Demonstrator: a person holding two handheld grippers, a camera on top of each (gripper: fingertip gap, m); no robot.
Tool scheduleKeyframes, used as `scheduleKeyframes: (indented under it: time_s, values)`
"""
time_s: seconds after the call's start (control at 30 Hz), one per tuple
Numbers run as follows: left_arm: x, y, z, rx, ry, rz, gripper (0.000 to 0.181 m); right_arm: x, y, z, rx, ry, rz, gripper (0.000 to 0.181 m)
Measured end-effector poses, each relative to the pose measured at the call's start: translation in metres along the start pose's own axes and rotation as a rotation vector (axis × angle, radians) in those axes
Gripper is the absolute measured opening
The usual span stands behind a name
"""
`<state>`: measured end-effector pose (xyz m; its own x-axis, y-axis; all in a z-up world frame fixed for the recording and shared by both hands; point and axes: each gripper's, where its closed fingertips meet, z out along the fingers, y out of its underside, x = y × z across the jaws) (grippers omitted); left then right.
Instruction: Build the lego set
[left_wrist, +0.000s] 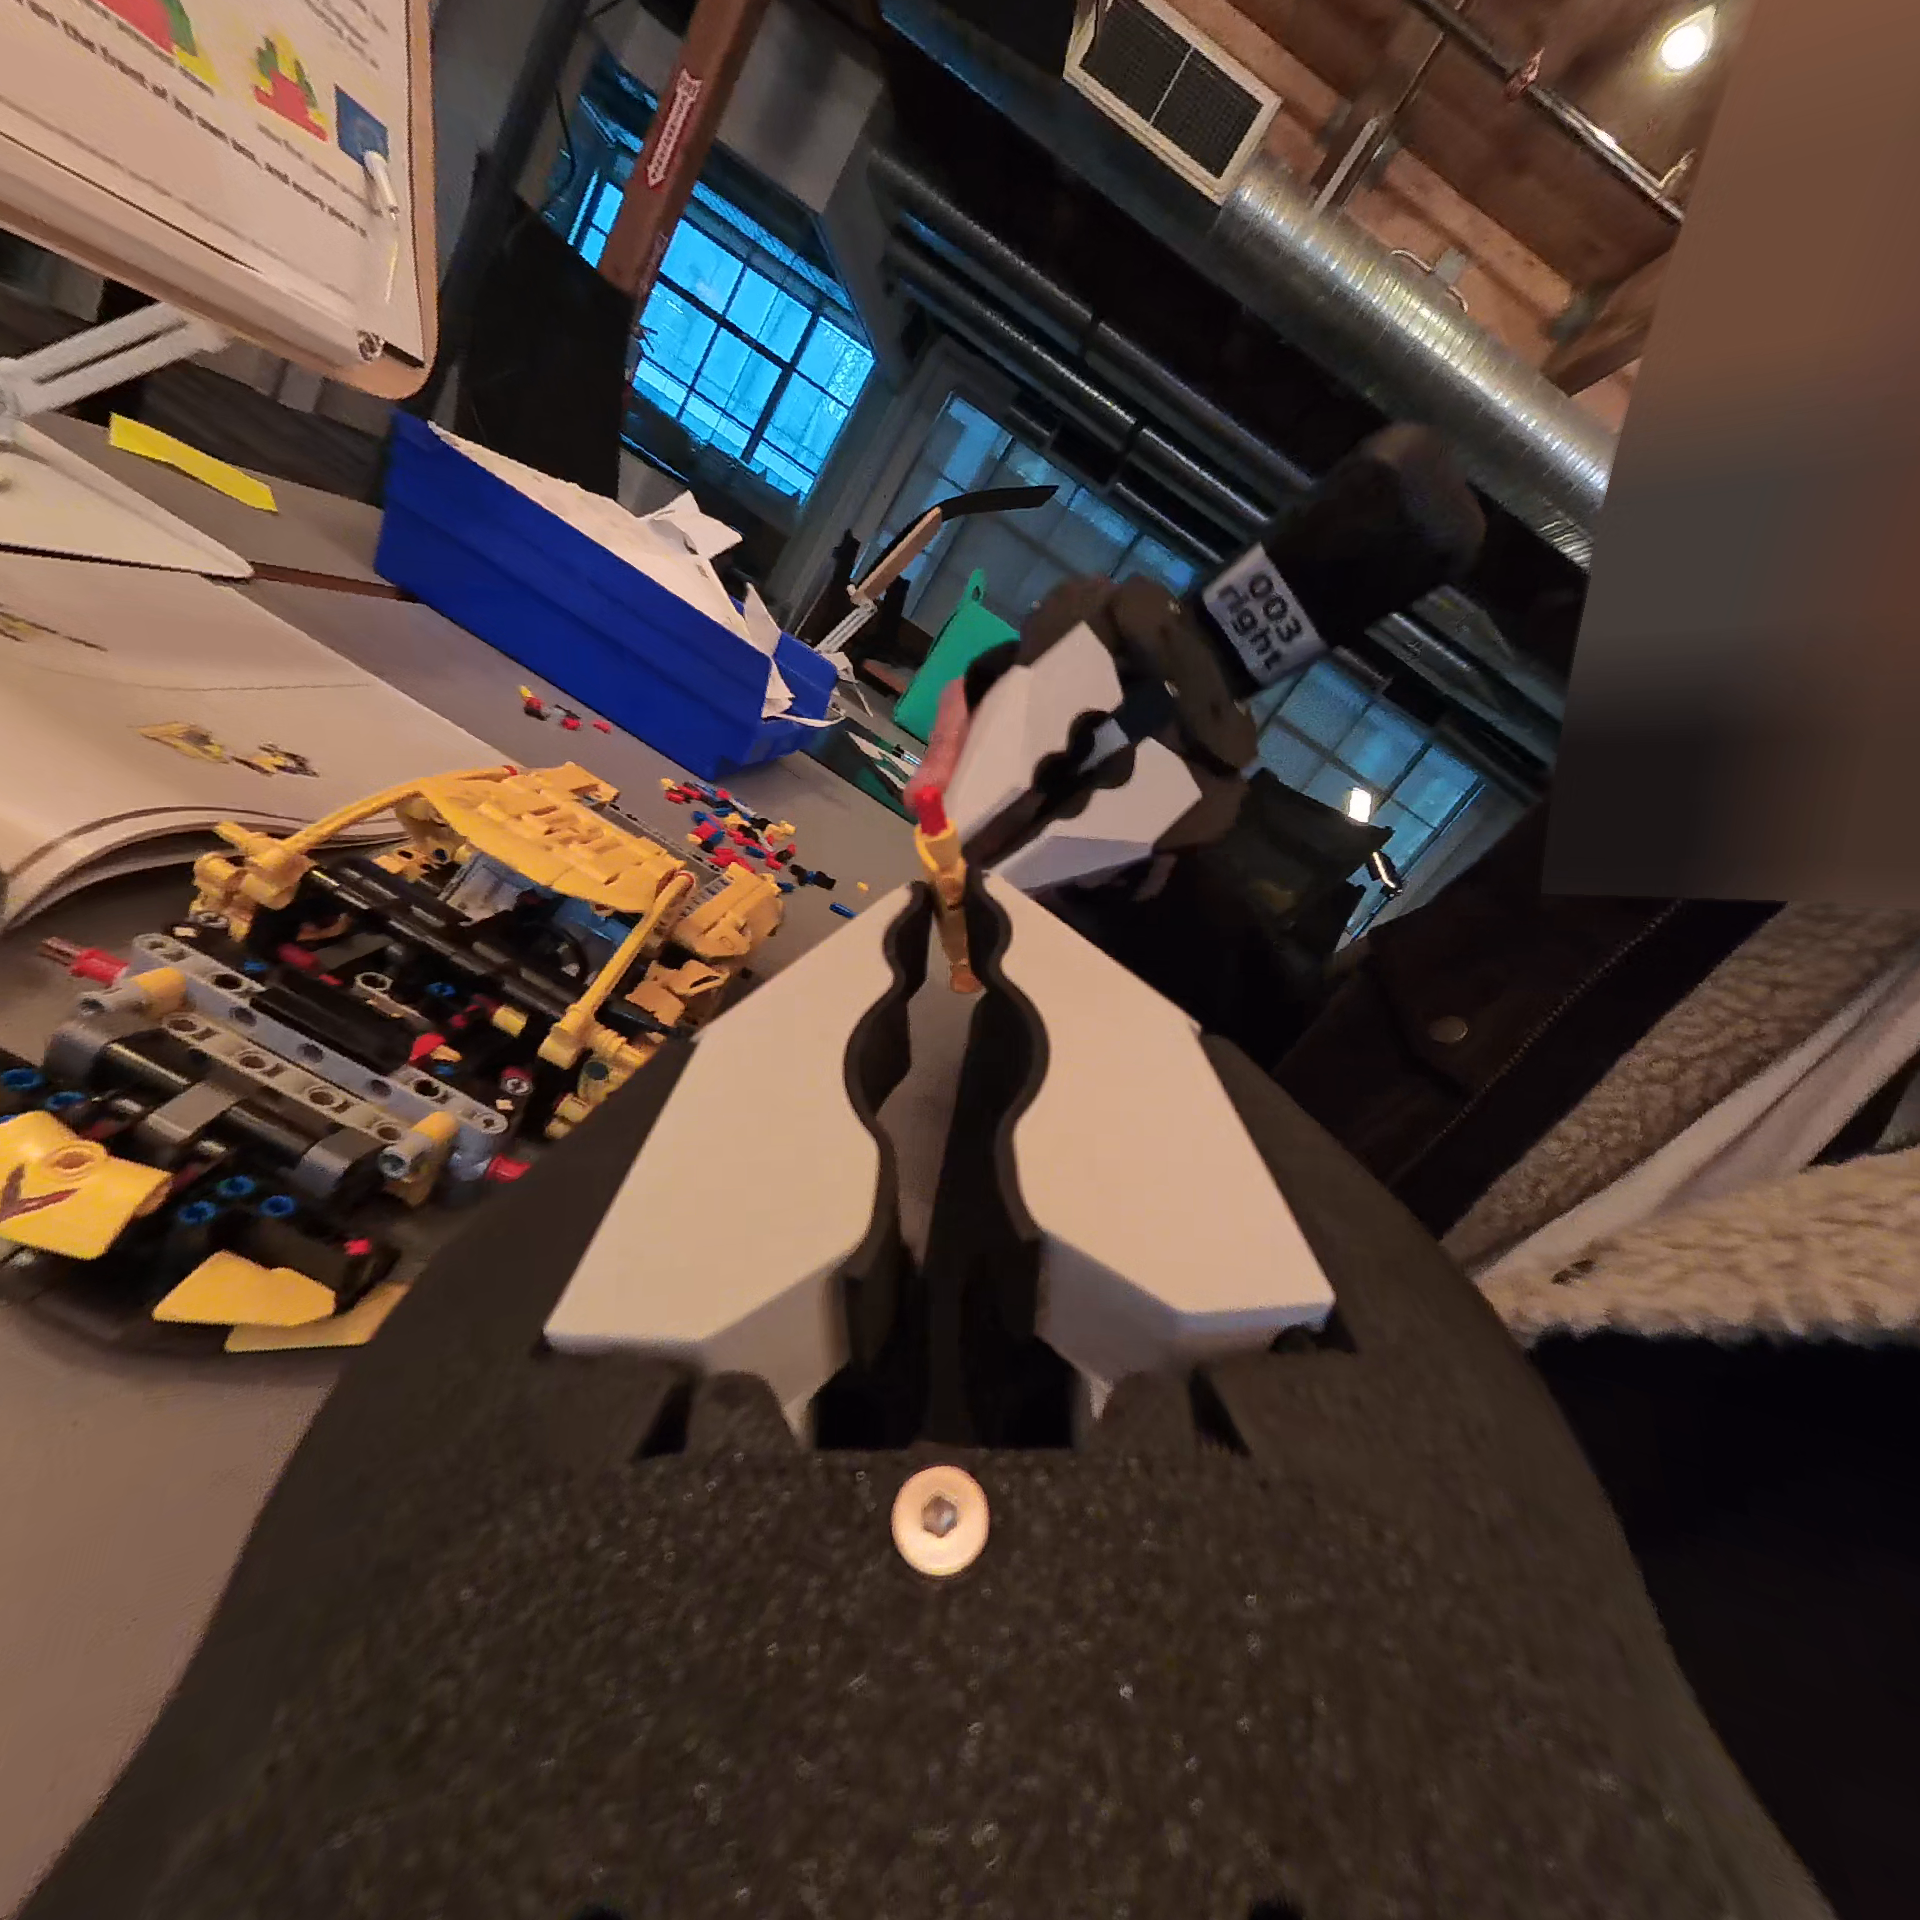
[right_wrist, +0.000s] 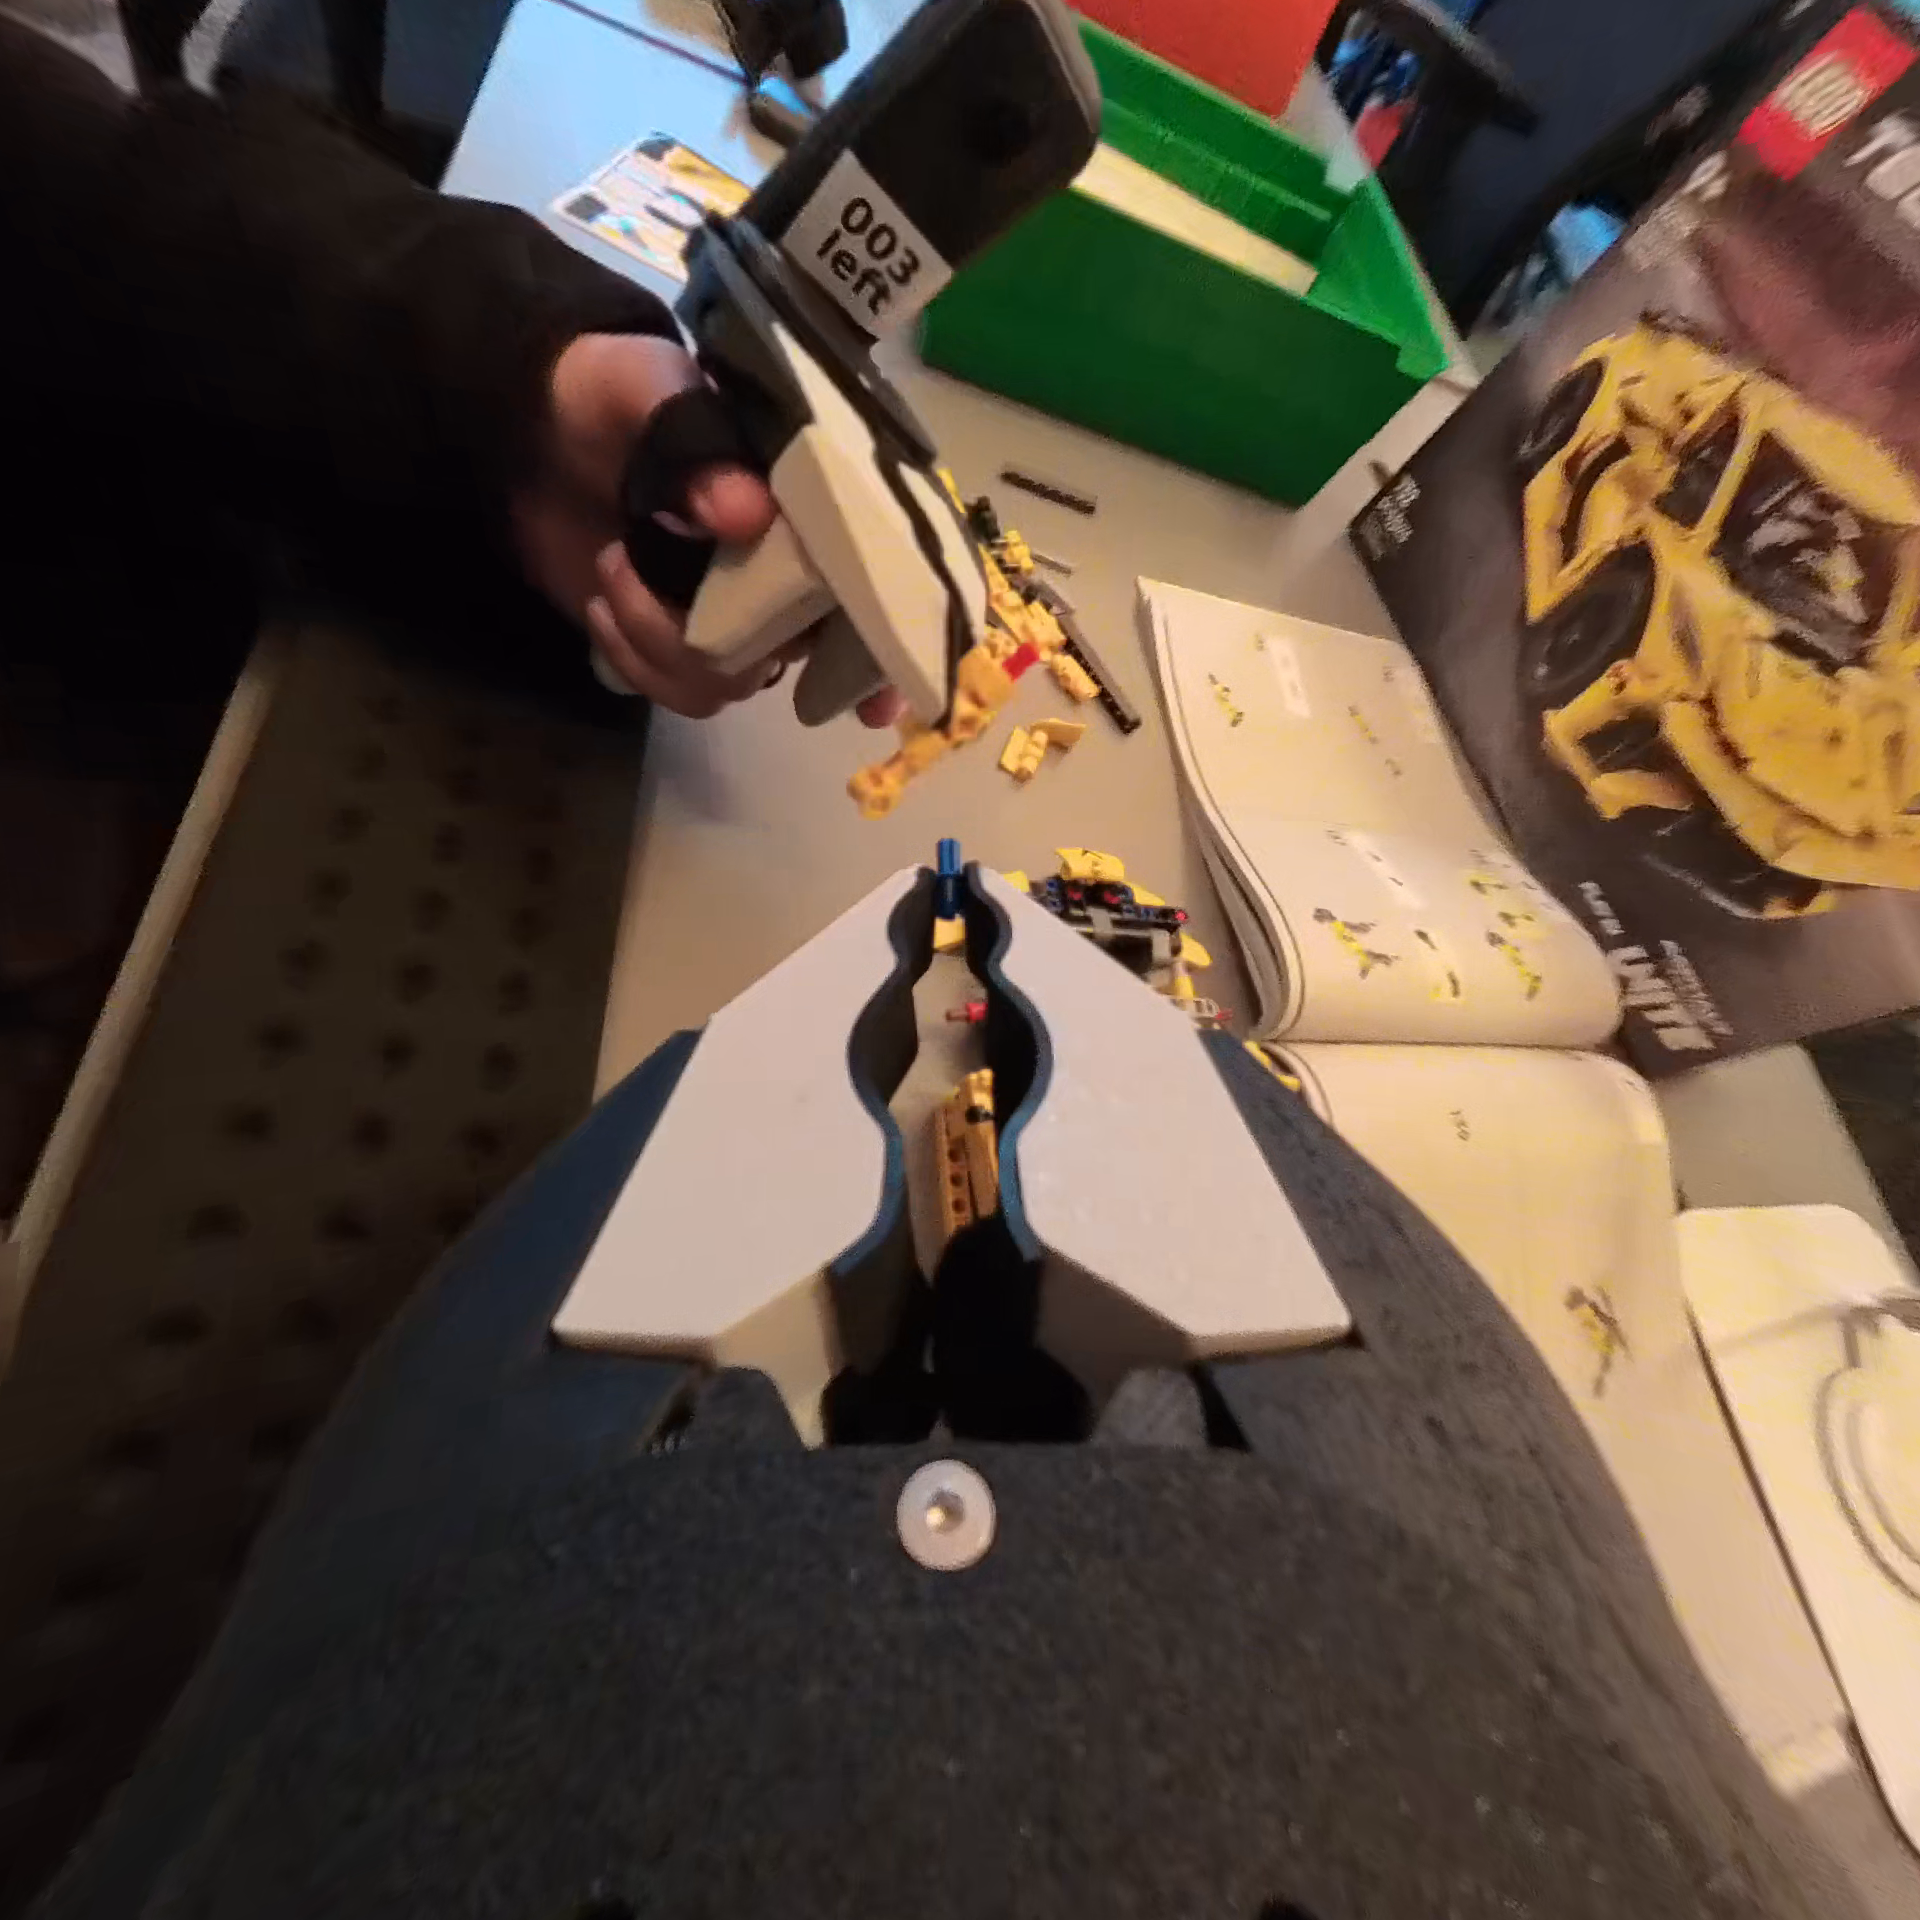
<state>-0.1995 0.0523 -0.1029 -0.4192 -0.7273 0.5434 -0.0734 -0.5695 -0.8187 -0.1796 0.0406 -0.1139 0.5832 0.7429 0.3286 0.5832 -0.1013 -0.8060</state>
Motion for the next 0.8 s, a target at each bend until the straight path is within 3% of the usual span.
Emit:
scheduleKeyframes:
  time_s: [0.13,0.6,0.8]
  values:
    - [0.002,0.004,0.001,-0.022,0.005,0.008,0.006,0.000,-0.008,0.013,0.016,-0.108,-0.002,0.004]
    - [-0.008,0.020,0.007,-0.122,-0.052,0.044,0.006,-0.003,0.003,0.016,-0.059,-0.121,-0.054,0.004]
    - [-0.004,0.029,0.009,-0.173,-0.035,0.058,0.006,-0.013,0.010,0.014,-0.082,-0.200,-0.039,0.004]
